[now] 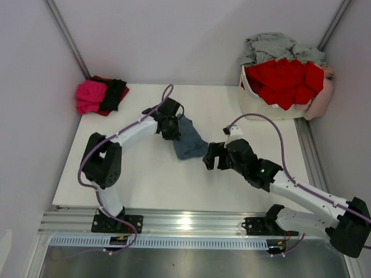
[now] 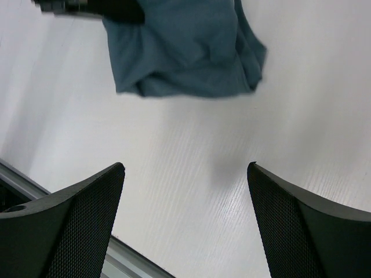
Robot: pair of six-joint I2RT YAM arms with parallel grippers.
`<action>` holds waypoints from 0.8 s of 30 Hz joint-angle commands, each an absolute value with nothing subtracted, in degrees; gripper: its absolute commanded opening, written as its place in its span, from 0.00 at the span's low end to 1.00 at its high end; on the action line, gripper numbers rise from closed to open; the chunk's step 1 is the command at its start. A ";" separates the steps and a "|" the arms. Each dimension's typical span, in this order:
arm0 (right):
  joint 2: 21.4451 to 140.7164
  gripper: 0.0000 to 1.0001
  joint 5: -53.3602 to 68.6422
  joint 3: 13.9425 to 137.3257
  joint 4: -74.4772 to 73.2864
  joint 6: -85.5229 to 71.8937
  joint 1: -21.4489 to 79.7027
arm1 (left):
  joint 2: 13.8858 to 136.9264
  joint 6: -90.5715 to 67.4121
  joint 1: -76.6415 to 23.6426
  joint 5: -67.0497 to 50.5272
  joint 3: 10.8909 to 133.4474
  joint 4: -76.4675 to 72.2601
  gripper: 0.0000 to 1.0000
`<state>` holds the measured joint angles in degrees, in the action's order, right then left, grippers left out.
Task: Fold and stack the t-shirts
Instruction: Put the neatly folded tshirt into the corner of the board with the left arm
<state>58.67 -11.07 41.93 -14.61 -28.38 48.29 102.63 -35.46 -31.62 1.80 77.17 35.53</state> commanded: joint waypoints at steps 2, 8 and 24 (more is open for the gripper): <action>57.13 0.89 -10.90 44.47 -12.74 -27.16 47.73 | 108.62 -28.74 -23.22 3.52 86.47 44.73 0.01; 55.20 0.88 -10.90 43.95 -13.97 -27.51 47.64 | 118.54 -27.42 -16.26 0.53 102.28 52.45 0.00; 51.07 0.86 -11.87 43.77 -18.19 -29.88 47.46 | 136.32 -29.18 -3.26 -8.96 132.98 57.93 0.00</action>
<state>52.82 -11.11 42.09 -17.26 -28.91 47.64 136.35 -28.49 -6.22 -5.32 129.86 59.22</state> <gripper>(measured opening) 0.870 0.103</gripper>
